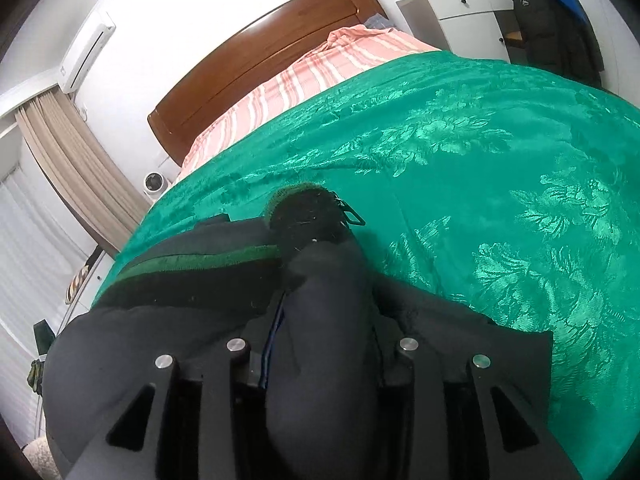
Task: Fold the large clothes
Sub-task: 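Fold the held hem up over the jacket body toward the collar with both grippers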
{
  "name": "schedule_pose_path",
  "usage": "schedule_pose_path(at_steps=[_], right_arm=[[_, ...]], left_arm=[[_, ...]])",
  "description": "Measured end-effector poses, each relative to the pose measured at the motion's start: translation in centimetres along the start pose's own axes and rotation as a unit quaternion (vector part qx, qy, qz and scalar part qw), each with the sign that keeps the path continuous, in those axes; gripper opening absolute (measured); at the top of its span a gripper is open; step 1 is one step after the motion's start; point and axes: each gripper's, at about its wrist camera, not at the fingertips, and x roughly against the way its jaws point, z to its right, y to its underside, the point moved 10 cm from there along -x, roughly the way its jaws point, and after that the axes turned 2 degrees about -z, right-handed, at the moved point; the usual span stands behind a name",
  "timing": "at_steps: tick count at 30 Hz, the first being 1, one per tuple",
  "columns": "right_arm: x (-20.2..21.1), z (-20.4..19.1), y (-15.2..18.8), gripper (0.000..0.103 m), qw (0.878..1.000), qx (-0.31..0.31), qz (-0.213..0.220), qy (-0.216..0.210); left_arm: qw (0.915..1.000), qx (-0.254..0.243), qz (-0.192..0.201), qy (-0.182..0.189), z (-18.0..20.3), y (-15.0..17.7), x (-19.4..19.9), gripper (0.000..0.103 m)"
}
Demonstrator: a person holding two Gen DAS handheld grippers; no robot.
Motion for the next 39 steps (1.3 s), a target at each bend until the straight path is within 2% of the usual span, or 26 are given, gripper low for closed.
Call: schedule_pose_path(at_steps=[10,25,33,39], right_arm=[[0.0,0.5,0.2,0.034,0.999,-0.024,0.001,-0.029],[-0.1,1.0,0.3,0.035,0.998,-0.035,0.004,-0.045],[-0.1,1.0,0.4,0.035,0.998,-0.038,0.005,-0.049],[-0.2,1.3,0.3,0.035,0.996,-0.053,0.004,-0.068]], left_arm=[[1.0000,0.007,-0.004,0.004,-0.3,0.0,-0.4,0.043],[0.9991,0.029,-0.006,0.031,-0.7,0.0,-0.8,0.044],[0.9992,0.027,-0.006,0.028,-0.7,0.0,-0.8,0.044],[0.9989,0.033,-0.007,0.033,-0.7,-0.1,-0.8,0.045]])
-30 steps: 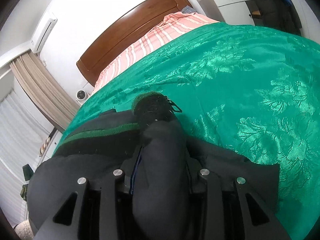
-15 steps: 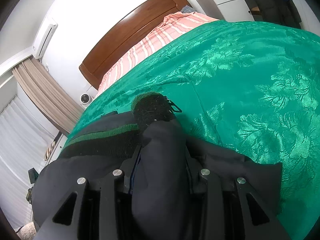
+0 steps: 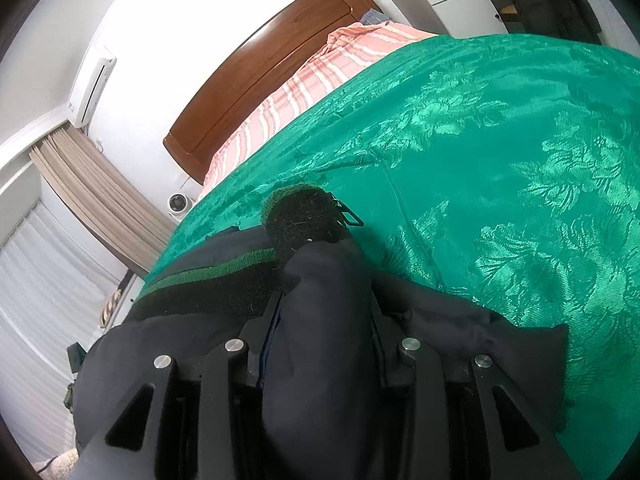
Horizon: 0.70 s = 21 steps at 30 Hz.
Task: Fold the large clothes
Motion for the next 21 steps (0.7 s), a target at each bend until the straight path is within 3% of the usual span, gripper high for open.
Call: schedule_pose_path(at_steps=[3,6,7,11,13,15,17,19,21], right_arm=[[0.0,-0.1,-0.1,0.036,1.000,-0.002,-0.002,-0.003],[0.0,-0.2,-0.1,0.038,1.000,-0.006,-0.013,-0.006],[-0.1,-0.2,-0.2,0.039,1.000,-0.006,-0.016,-0.005],[-0.2,-0.3,-0.4,0.039,1.000,-0.011,-0.024,-0.004],[0.1,-0.6,-0.6,0.042,0.999,-0.006,-0.037,0.014],[1.3,-1.2,-1.1,0.046,0.998,0.001,-0.043,0.035],[3.9,-2.6,-1.7,0.048,0.999,0.000,-0.026,0.021],[7.8,-4.3,-2.0,0.056,1.000,0.005,0.002,-0.002],[11.7,-5.5,-1.5,0.060,0.999,0.020,0.027,-0.019]], left_arm=[[0.9999,-0.002,-0.010,-0.014,0.2,-0.1,0.2,0.050],[0.9964,-0.026,-0.047,-0.066,1.6,-0.7,2.2,0.059],[0.9972,-0.039,-0.038,-0.052,3.2,-1.2,4.0,0.061],[0.9922,-0.123,0.018,0.006,11.4,-1.1,10.4,0.096],[0.9822,-0.183,0.023,0.037,16.5,1.0,11.8,0.098],[0.9693,-0.243,0.008,0.038,20.1,4.0,11.0,0.098],[0.9550,-0.296,-0.013,-0.006,21.2,7.1,8.0,0.098],[0.9496,-0.303,-0.061,-0.050,19.7,9.9,3.9,0.100],[0.9471,-0.314,-0.037,-0.056,18.9,11.1,2.7,0.102]])
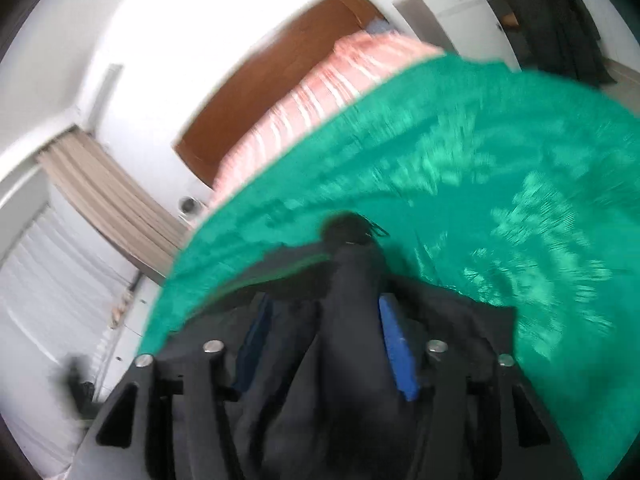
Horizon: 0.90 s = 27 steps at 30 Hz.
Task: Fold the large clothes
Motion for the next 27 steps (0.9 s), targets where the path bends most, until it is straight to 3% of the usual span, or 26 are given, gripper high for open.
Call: schedule_pose_path(at_steps=[3,8,11,14,18,27], right_arm=[[4.9,-0.8,2.0,0.069,0.999,0.024,0.032,0.003],[9.1,-0.3,7.3,0.070,0.996,0.037,0.075,0.029],[9.8,0.2,10.0,0.070,0.996,0.021,0.078,0.032],[9.3,-1.1,9.7,0.070,0.997,0.041,0.072,0.009],[8.8,-1.4,9.6,0.070,0.991,0.101,0.080,0.036],[8.5,0.9,9.6,0.070,0.995,0.071,0.066,0.035]], left_arm=[[0.9996,-0.008,0.021,-0.015,0.3,0.5,-0.3,0.102],[0.9995,0.003,-0.007,-0.031,0.5,0.7,1.7,0.101],[0.9999,0.001,0.008,-0.007,2.4,1.8,4.6,0.101],[0.9987,-0.038,-0.002,-0.034,3.7,3.9,4.7,0.103],[0.9966,-0.048,-0.006,-0.067,3.8,5.5,2.4,0.102],[0.9956,-0.044,-0.016,-0.081,4.4,5.9,2.5,0.102]])
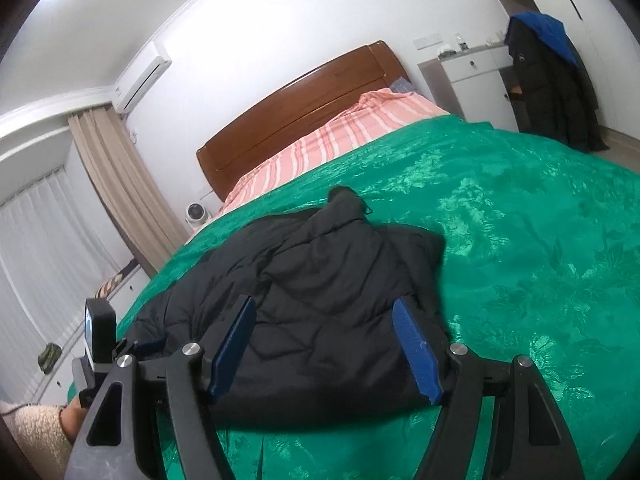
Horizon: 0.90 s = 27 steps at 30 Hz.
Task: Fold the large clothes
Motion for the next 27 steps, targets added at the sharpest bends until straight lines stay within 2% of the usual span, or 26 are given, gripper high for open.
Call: schedule_pose_path(at_steps=[14,18,22,23,25,27], right_arm=[[-0.3,0.4,0.7,0.071,1.000,-0.007,-0.013,0.006],[0.0,0.6,0.5,0.071,1.000,-0.009,-0.009,0.007],[0.1,1.1,0.1,0.072,1.000,-0.021,-0.004,0.008],[0.3,1.2,0.0,0.072,1.000,-0.024,-0.002,0.008],[0.5,1.3,-0.1,0.072,1.000,-0.027,-0.001,0.006],[0.6,1.3,-0.1,0.072,1.000,-0.031,-0.003,0.002]], left_arm=[[0.9999,0.004,-0.007,-0.014,0.4,0.5,0.9,0.102],[0.9999,-0.011,-0.002,-0.010,1.3,2.5,2.8,0.102],[0.9977,-0.062,-0.026,-0.015,3.3,5.6,4.1,0.101],[0.9973,-0.067,-0.029,-0.009,3.7,5.9,4.6,0.101],[0.9980,-0.055,-0.018,0.026,4.2,5.4,6.3,0.101],[0.9965,-0.016,0.012,0.081,3.8,3.0,8.1,0.101]])
